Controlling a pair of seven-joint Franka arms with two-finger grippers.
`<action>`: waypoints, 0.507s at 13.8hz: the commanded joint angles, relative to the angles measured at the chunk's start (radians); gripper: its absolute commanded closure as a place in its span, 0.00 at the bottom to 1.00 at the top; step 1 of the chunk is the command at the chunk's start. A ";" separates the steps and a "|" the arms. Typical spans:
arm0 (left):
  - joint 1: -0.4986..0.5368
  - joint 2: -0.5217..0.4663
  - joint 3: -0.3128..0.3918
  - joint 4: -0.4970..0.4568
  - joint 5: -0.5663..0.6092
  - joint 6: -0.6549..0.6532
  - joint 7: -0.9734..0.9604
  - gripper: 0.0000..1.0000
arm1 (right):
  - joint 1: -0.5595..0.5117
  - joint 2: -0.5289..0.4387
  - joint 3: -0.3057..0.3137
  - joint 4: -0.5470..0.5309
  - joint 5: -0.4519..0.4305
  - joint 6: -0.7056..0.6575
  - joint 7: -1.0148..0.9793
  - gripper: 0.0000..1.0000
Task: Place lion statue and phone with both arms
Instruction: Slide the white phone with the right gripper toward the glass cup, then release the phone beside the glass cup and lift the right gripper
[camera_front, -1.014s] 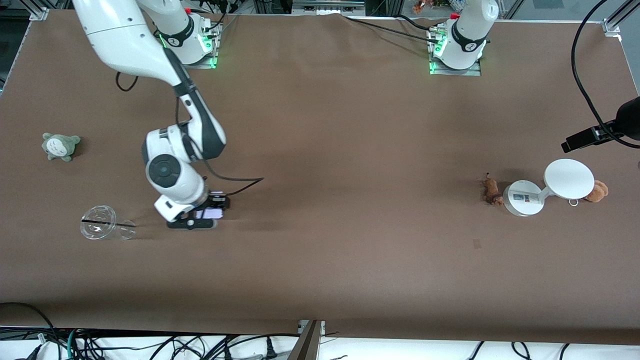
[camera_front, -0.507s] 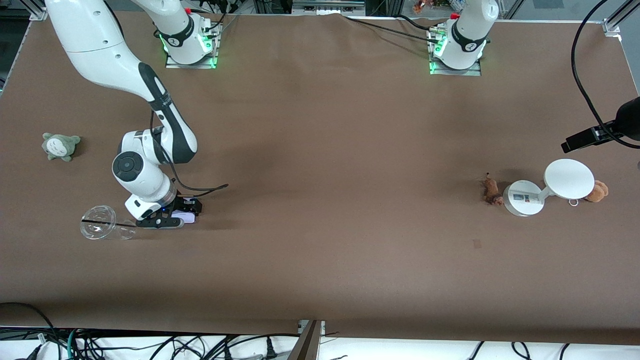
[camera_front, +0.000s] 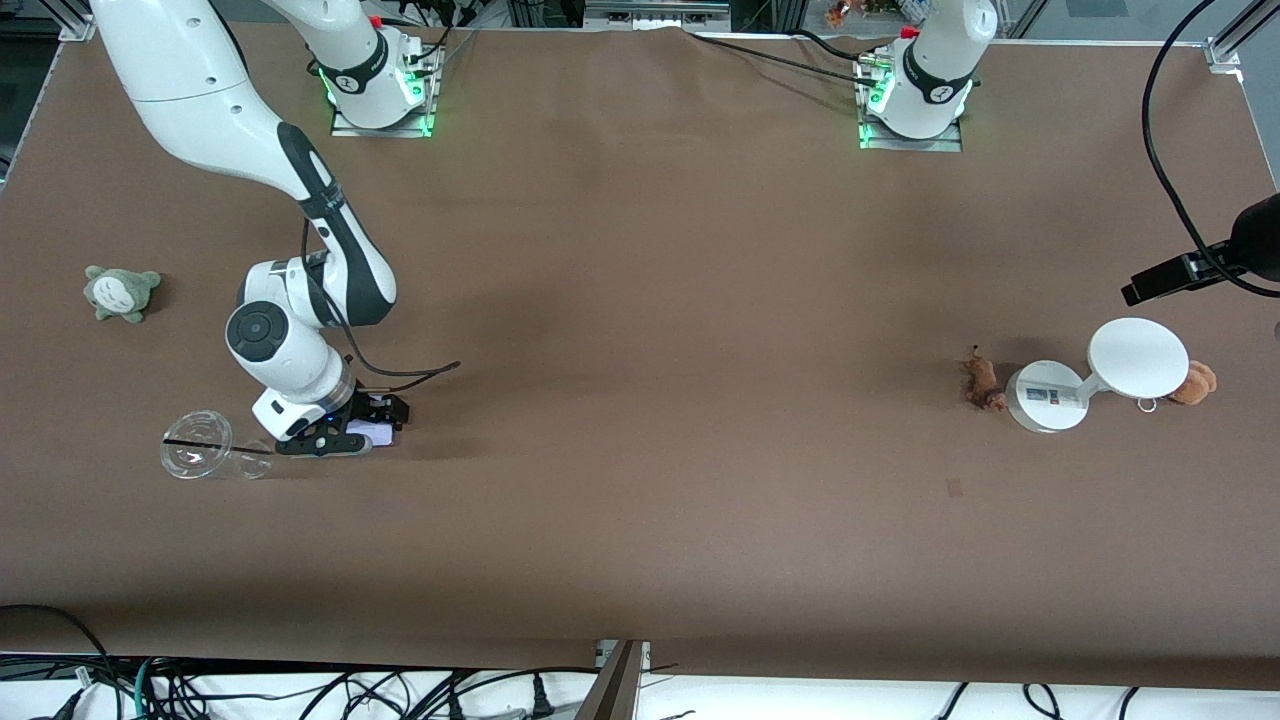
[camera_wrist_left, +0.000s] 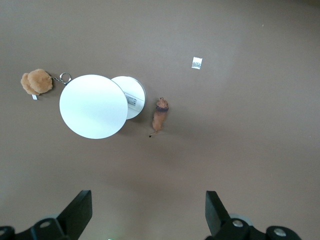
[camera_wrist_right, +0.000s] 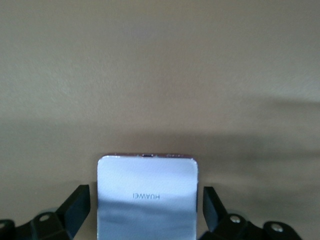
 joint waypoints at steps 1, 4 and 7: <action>0.009 0.005 0.002 0.019 -0.029 -0.019 0.024 0.00 | -0.011 -0.081 0.012 0.004 0.031 -0.121 -0.034 0.00; 0.009 0.005 0.002 0.019 -0.029 -0.019 0.024 0.00 | -0.009 -0.153 0.015 0.042 0.132 -0.256 -0.038 0.00; 0.009 0.005 0.002 0.019 -0.029 -0.019 0.024 0.00 | -0.009 -0.217 0.014 0.042 0.134 -0.326 -0.035 0.00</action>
